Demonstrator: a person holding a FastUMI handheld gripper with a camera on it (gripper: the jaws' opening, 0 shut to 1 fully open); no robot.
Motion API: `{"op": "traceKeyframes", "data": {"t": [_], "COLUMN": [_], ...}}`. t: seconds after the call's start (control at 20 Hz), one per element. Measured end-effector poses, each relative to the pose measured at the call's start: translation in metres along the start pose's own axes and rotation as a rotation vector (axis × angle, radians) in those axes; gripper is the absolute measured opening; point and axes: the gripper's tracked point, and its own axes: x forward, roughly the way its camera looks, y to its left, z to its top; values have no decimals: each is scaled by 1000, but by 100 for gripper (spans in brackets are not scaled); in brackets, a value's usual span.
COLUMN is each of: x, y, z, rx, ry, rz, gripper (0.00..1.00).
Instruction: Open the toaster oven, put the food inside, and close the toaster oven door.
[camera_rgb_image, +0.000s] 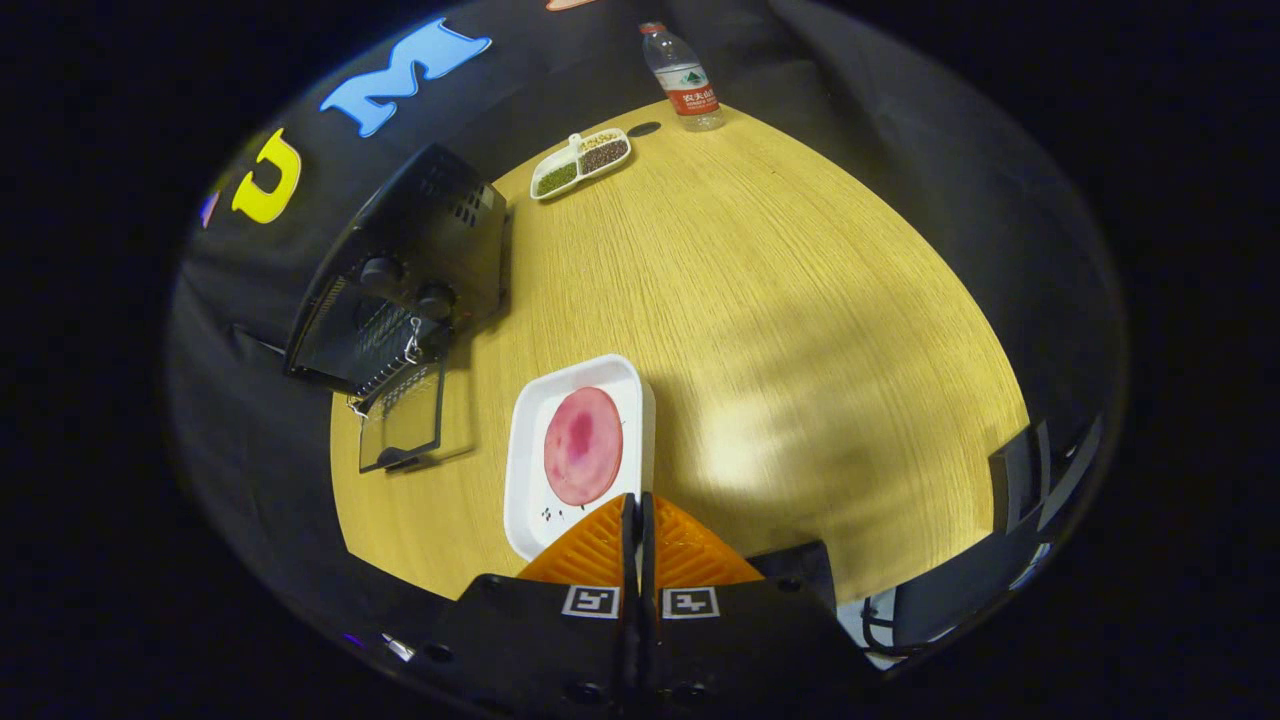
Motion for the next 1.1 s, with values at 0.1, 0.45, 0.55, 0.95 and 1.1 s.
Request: {"op": "traceKeyframes", "data": {"t": [0.1,0.45,0.55,0.95,1.1], "x": [-7,-31,-38,-46,-47], "y": [7,29,40,113,140], "z": [-5,-24,-37,-53,-58], "rx": [50,269,307,375,366], "ry": [-25,-109,-124,-183,-169], "rz": [28,125,146,292,310], "gripper": [2,2,2,2,2]}}
